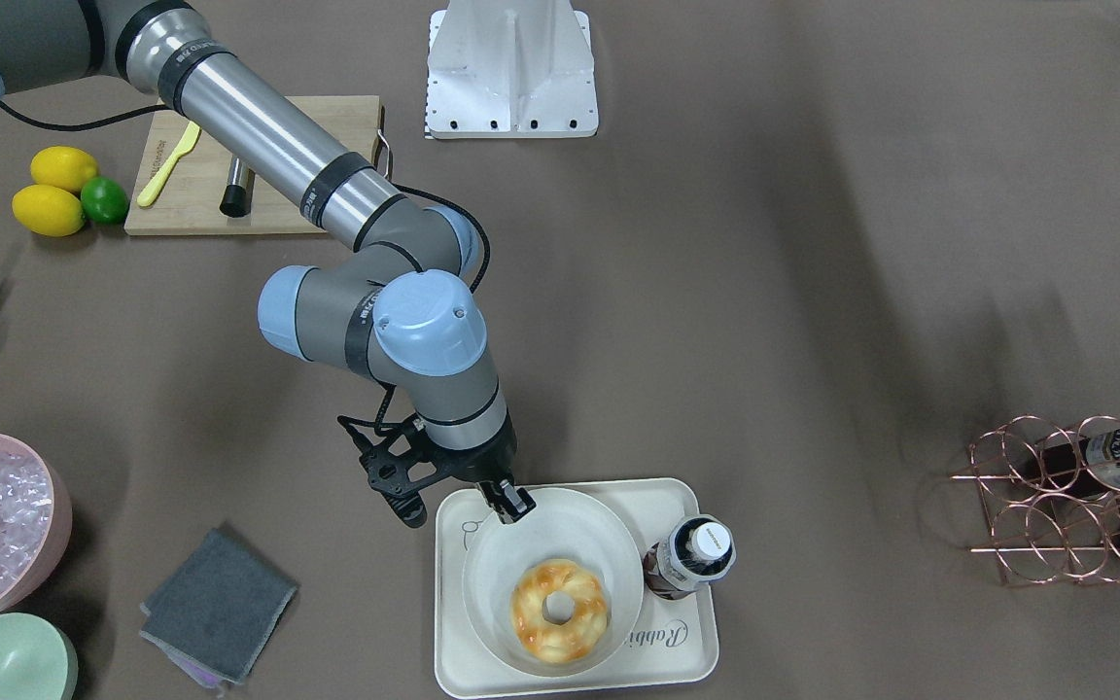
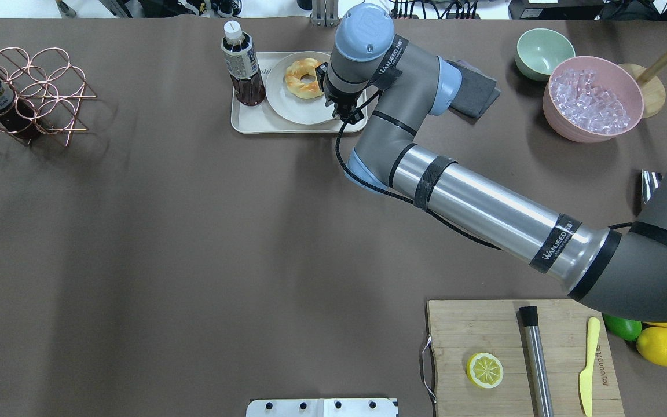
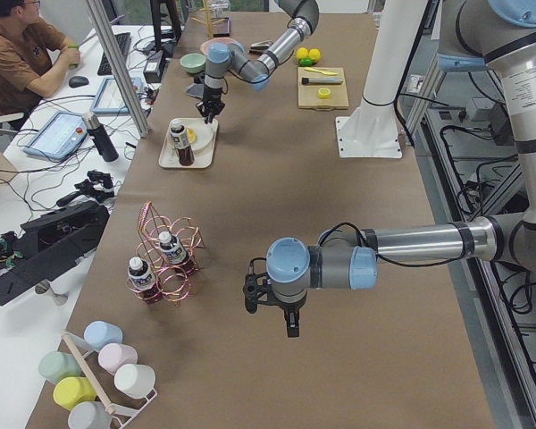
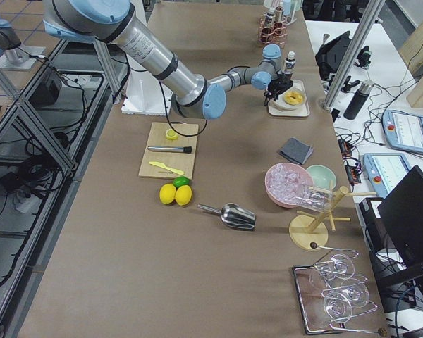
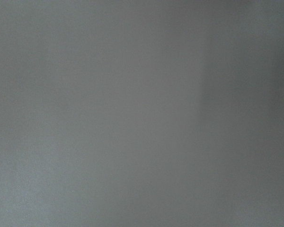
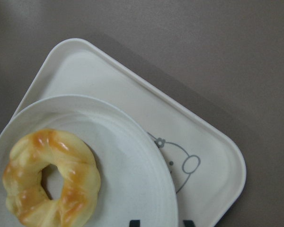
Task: Place donut on tray
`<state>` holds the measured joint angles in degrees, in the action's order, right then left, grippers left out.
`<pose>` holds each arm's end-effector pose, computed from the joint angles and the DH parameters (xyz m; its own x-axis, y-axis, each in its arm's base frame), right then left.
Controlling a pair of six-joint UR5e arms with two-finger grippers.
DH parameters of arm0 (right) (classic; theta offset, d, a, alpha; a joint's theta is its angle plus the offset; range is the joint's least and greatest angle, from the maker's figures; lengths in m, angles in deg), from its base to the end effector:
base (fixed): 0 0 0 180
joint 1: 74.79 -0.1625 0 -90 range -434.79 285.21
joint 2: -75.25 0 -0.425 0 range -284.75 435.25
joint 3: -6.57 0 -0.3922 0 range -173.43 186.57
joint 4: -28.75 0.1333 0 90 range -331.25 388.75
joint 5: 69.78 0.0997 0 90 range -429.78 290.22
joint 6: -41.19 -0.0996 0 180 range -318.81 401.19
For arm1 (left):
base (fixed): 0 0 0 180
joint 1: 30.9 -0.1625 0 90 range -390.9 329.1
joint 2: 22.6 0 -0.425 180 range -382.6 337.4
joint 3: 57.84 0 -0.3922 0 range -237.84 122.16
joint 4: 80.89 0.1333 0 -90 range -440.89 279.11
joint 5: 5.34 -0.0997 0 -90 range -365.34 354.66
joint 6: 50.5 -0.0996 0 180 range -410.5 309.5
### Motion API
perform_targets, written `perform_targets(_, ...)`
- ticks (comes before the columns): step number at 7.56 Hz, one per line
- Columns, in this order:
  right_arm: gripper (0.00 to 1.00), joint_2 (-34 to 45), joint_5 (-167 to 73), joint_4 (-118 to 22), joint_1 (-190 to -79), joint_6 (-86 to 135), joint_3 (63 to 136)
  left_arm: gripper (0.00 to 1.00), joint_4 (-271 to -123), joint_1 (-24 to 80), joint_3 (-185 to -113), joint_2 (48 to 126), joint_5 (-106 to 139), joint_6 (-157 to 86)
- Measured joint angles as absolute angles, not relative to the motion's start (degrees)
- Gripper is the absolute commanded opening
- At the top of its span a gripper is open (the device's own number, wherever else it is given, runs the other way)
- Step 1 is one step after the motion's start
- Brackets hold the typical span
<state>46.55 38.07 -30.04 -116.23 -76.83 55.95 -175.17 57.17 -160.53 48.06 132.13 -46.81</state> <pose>-0.5886 -0.6567 0.2082 0.1974 0.7708 0.6057 -0.6139 0.5789 -0.5366 -0.0482 -0.3475 0.6803 0.6774 -0.0719 -0.7321 0.0100 0.9960 -0.0887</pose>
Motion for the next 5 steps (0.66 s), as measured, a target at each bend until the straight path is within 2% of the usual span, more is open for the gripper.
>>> perform_targets(3,1.0,46.86,38.91,-31.09,-116.1,-74.53,56.89,0.98,-175.18,57.1,-160.53,47.99,132.12,-46.81)
perform_targets(5,1.0,41.56,42.25,-33.55,-116.62,-72.51,65.52,0.98,-175.21,57.08,-160.51,47.97,132.12,-46.85)
